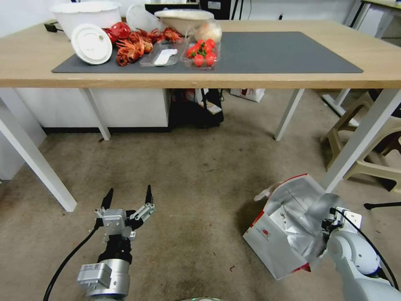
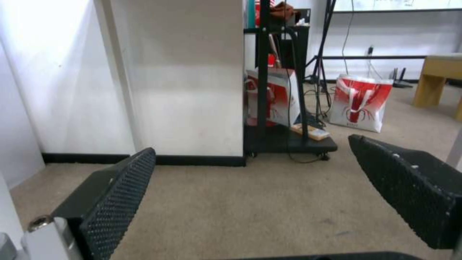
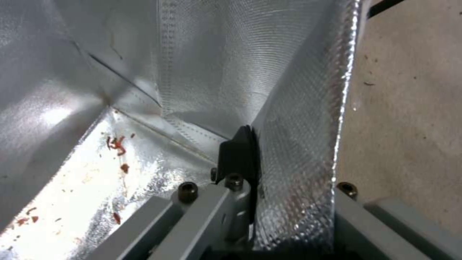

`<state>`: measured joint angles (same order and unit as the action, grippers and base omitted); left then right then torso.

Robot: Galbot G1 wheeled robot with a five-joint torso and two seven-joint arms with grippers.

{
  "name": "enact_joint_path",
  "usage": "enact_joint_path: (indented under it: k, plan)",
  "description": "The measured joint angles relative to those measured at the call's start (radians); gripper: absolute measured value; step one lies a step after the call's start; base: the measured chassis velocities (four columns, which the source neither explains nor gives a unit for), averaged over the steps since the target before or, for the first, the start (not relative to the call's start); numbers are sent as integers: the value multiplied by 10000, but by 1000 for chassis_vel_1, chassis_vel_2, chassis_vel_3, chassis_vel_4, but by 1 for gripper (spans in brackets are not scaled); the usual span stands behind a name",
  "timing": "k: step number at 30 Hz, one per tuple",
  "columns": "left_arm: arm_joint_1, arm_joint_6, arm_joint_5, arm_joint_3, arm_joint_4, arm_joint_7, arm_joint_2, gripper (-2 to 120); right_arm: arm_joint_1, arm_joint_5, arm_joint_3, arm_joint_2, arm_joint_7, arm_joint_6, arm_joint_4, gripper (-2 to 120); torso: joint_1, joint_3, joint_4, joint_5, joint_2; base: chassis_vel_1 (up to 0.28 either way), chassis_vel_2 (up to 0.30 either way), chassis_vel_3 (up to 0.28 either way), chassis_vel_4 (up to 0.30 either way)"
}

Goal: Pick up the food delivery bag from the floor and place it on the table.

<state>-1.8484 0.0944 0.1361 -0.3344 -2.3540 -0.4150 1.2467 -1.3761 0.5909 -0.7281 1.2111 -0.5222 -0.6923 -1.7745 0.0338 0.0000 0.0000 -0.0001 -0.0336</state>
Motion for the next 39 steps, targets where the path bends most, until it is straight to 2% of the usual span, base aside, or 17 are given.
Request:
enact_joint_path:
  k: [6,8,9,11,12,15,16,19,20,22,23,26,27,30,34,38,39]
  plan:
    - [61,20,29,11,50,-31,-24,100,-36,189,8,-75,132,349,-87,0,1,0,0,6,1,0,0,0,0]
    - [114,9,46,0,58,-44,-49,100,-310,145,-58,-259,829,1026,-443,0,0,0,1,5,0,0,0,0,0]
    - [114,9,46,0,58,-44,-49,100,-310,145,-58,-259,829,1026,-443,0,0,0,1,5,0,0,0,0,0]
    - [147,-2,62,-3,73,-47,-65,100,-620,-247,-108,-473,1691,1730,-757,0,0,0,0,2,0,0,0,0,0]
    - [147,-2,62,-3,73,-47,-65,100,-620,-247,-108,-473,1691,1730,-757,0,0,0,0,2,0,0,0,0,0]
    - [187,-24,70,-1,106,-51,-77,100,-1126,-664,-223,-958,3432,2699,-1491,0,0,0,0,0,0,0,0,0,0]
    - [187,-24,70,-1,106,-51,-77,100,-1126,-664,-223,-958,3432,2699,-1491,0,0,0,0,0,0,0,0,0,0]
    - [198,-42,73,0,126,-60,-81,100,-1445,-708,-362,-1448,4754,3427,-1864,0,0,0,0,2,0,0,0,0,0]
    - [198,-42,73,0,126,-60,-81,100,-1445,-708,-362,-1448,4754,3427,-1864,0,0,0,0,2,0,0,0,0,0]
    - [212,-72,90,-12,130,-67,-78,100,-1648,-635,-476,-1889,5829,4139,-1960,0,1,0,-1,2,0,0,0,0,0]
    - [212,-72,90,-12,130,-67,-78,100,-1648,-635,-476,-1889,5829,4139,-1960,0,1,0,-1,2,0,0,0,0,0]
    - [264,-231,200,-54,124,-92,-48,100,-1907,-405,-647,-2857,8271,5771,-1915,0,0,0,0,1,0,0,0,0,0]
    - [264,-231,200,-54,124,-92,-48,100,-1907,-405,-647,-2857,8271,5771,-1915,0,0,0,0,1,0,0,0,0,0]
    - [304,-494,358,-97,31,-148,27,100,-1860,-137,-732,-3922,10360,7009,-1750,0,0,0,0,2,0,0,0,0,0]
    - [305,-696,464,-110,-71,-160,72,100,-1768,130,-758,-4397,11240,7338,-1701,0,0,0,1,3,0,0,0,0,0]
    - [351,-970,572,-164,-177,-275,191,100,-1525,1025,-830,-5345,13179,7750,-1630,0,0,0,0,3,0,0,0,0,0]
    - [351,-970,572,-164,-177,-275,191,100,-1525,1025,-830,-5345,13179,7750,-1630,0,0,0,0,3,0,0,0,0,0]
